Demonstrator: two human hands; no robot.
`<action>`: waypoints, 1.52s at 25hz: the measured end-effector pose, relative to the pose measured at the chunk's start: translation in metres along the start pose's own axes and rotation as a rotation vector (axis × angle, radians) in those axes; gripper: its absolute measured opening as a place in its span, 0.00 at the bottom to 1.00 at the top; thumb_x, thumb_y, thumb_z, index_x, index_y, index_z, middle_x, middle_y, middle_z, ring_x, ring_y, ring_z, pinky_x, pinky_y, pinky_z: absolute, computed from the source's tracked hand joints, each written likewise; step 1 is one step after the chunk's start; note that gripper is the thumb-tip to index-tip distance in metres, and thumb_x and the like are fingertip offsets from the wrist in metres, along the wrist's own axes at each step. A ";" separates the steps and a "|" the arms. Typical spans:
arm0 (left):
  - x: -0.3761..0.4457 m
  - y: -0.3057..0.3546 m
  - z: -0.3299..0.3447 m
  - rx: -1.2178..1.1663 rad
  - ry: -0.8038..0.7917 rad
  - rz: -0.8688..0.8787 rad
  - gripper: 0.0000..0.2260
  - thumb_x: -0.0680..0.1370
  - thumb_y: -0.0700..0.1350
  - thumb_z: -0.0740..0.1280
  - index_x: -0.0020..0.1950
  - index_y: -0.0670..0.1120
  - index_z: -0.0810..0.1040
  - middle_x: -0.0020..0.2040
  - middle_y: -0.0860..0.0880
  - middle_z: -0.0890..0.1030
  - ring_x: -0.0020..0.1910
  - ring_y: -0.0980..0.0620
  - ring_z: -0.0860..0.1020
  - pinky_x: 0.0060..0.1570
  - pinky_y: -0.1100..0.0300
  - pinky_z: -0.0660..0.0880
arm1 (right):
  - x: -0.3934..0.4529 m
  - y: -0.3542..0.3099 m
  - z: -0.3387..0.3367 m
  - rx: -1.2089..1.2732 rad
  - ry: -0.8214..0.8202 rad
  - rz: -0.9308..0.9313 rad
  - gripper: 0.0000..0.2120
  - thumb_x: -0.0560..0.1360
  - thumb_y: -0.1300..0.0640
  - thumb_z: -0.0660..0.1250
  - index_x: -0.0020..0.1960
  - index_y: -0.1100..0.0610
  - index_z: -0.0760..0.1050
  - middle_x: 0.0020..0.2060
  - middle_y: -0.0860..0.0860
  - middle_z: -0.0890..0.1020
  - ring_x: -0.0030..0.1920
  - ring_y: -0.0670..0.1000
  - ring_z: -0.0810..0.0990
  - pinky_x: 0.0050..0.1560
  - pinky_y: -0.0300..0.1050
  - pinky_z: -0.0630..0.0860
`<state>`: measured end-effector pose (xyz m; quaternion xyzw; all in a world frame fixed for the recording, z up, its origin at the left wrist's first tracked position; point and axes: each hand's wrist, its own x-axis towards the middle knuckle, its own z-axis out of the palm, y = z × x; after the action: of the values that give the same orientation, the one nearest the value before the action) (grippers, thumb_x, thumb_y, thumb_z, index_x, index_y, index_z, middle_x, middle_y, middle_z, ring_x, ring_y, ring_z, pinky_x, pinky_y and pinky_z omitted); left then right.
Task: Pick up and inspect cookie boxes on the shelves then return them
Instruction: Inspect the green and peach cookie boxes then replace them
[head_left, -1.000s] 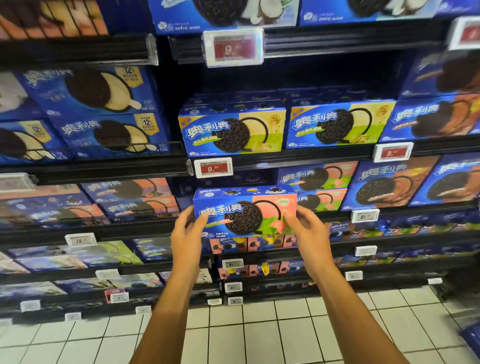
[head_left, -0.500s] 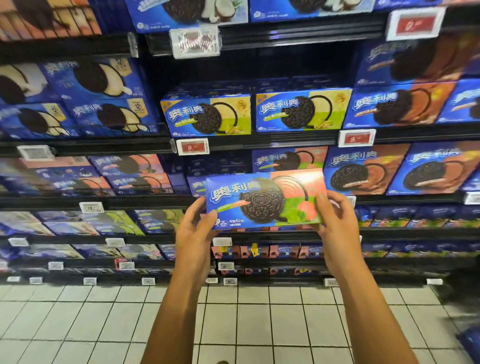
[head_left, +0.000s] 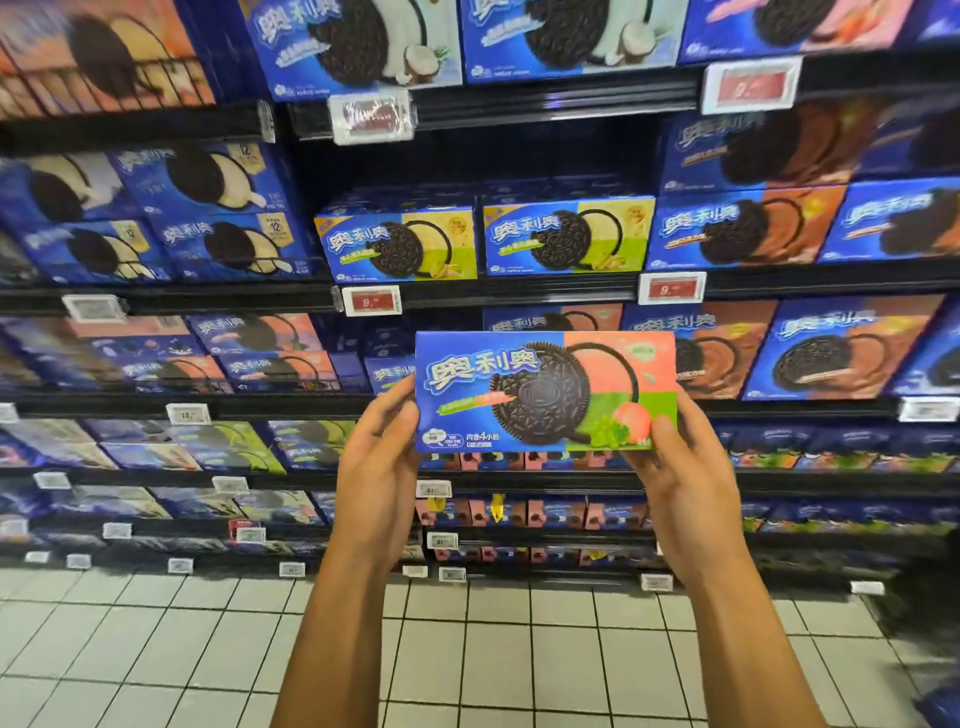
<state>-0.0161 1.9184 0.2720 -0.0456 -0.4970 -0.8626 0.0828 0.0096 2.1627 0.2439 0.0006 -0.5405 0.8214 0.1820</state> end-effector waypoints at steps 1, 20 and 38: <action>-0.001 0.001 0.002 0.002 -0.007 0.004 0.17 0.75 0.43 0.65 0.63 0.41 0.76 0.57 0.47 0.84 0.52 0.52 0.82 0.50 0.61 0.79 | -0.001 -0.004 -0.001 0.009 -0.003 -0.014 0.21 0.80 0.56 0.63 0.72 0.53 0.72 0.62 0.53 0.82 0.57 0.49 0.82 0.53 0.43 0.81; -0.019 0.005 0.022 0.159 -0.172 0.206 0.28 0.66 0.59 0.79 0.63 0.56 0.77 0.64 0.48 0.80 0.68 0.45 0.75 0.65 0.49 0.73 | -0.009 -0.009 -0.032 -0.039 0.038 -0.140 0.23 0.82 0.68 0.58 0.75 0.54 0.68 0.66 0.52 0.79 0.68 0.54 0.76 0.67 0.48 0.75; -0.066 0.008 0.086 0.348 -0.314 0.154 0.23 0.70 0.49 0.74 0.65 0.53 0.76 0.59 0.53 0.81 0.54 0.57 0.80 0.47 0.62 0.79 | -0.026 0.044 -0.007 0.353 0.193 0.412 0.25 0.76 0.44 0.65 0.67 0.56 0.76 0.60 0.58 0.84 0.54 0.56 0.84 0.56 0.53 0.81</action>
<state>0.0500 1.9949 0.3115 -0.2020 -0.6399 -0.7374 0.0765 0.0220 2.1454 0.1964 -0.1557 -0.3581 0.9187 0.0589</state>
